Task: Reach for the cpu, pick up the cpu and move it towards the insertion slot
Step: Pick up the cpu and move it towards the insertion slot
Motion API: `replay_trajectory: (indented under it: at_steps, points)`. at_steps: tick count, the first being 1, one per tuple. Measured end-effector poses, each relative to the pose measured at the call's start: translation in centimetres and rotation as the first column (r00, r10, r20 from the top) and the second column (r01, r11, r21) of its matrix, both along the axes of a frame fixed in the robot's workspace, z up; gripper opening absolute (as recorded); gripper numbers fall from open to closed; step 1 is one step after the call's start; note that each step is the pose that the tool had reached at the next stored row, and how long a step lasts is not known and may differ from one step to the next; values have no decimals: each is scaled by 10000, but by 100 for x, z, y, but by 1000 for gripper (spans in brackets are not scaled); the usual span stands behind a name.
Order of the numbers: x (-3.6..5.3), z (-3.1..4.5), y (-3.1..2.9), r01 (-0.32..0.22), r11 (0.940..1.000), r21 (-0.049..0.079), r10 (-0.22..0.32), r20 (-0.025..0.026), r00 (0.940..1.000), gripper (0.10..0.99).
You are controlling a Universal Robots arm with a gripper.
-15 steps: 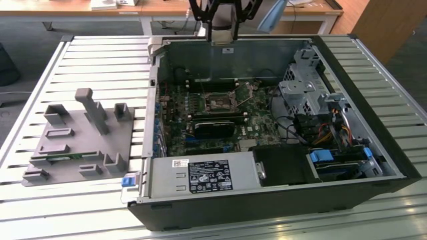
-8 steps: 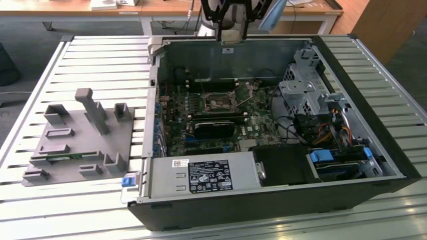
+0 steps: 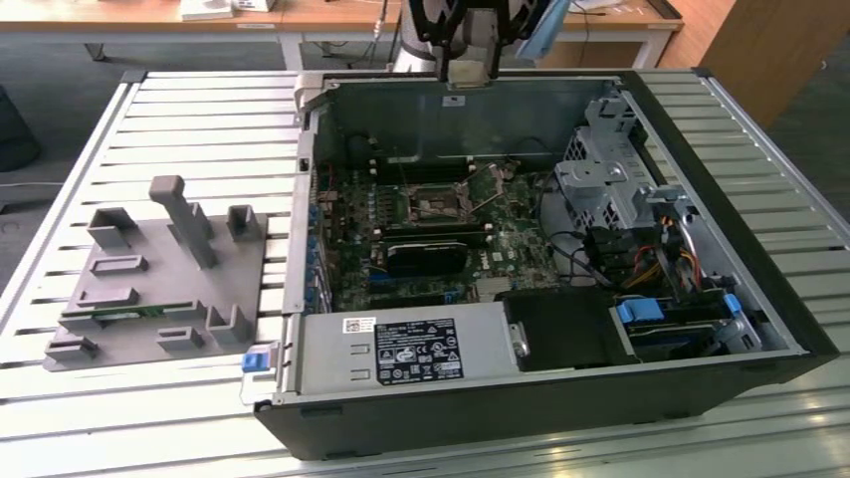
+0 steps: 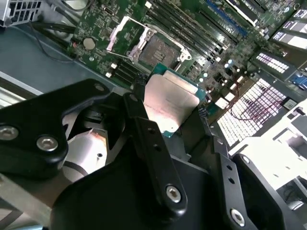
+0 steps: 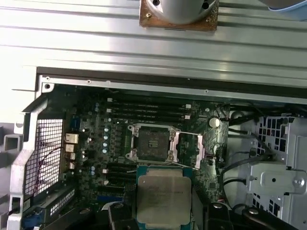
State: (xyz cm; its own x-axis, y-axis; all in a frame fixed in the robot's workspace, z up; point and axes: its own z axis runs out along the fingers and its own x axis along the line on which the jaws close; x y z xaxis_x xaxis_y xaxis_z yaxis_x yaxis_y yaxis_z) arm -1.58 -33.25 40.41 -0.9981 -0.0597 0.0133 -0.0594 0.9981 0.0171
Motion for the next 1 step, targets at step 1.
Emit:
replay_trajectory:
  at_steps: [1]
  points:
    - [0,0,0,-1,10000,0,1,0,10000,545]
